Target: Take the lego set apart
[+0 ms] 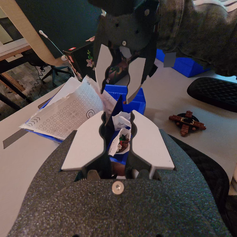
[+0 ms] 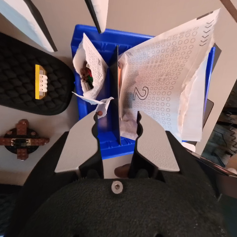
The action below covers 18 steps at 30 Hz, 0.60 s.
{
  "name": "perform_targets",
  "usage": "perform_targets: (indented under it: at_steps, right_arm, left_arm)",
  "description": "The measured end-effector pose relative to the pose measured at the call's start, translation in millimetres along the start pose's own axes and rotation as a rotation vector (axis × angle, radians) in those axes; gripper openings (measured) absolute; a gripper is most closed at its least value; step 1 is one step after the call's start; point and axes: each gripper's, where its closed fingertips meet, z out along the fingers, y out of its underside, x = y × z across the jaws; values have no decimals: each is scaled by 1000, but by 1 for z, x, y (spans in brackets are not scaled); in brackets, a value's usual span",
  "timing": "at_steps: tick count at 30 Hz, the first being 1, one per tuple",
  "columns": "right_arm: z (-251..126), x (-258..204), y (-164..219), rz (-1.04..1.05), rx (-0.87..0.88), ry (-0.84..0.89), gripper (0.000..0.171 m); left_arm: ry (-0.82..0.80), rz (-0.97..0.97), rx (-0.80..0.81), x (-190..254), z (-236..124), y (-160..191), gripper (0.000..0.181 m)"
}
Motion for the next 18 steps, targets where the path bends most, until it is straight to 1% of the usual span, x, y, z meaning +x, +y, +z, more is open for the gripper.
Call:
perform_targets:
  at_steps: [1,2,3,5,6,8,9,11,12,13,14,16,17,18]
  right_arm:
    - [5,-1,4,-2,-16,-6,56]
    - [9,-1,9,-4,-49,-6,59]
    - [7,0,8,7,-37,5,64]
    - [-6,4,-10,31,79,29,62]
    - [-6,3,-12,28,91,31,59]
    - [1,1,1,13,1,38,67]
    - [-1,2,-1,17,28,47,67]
    - [-8,2,-12,48,140,56,61]
    - [-4,0,-6,46,115,52,61]
    - [2,1,5,42,55,66,66]
    - [1,1,7,49,55,75,68]
    - [-8,3,-5,81,176,96,62]
    - [-6,4,-1,67,164,125,62]
    - [-2,6,5,33,134,171,68]
  left_arm:
    - [0,0,-3,0,0,1,36]
    - [-1,0,-7,-1,0,2,36]
    - [-2,0,-9,-1,0,2,36]
    - [1,-6,-7,-1,1,3,36]
    - [3,-9,-9,-1,2,4,36]
    - [2,-7,-16,0,4,5,37]
    - [3,-3,-16,0,5,5,37]
    - [6,-1,-14,1,6,5,37]
    - [7,-3,-16,1,7,5,37]
    - [9,-3,-19,2,8,6,37]
    - [10,0,-20,2,8,6,37]
    - [12,3,-18,2,9,5,37]
    - [15,0,-18,3,11,5,36]
    - [15,-3,-21,3,13,5,35]
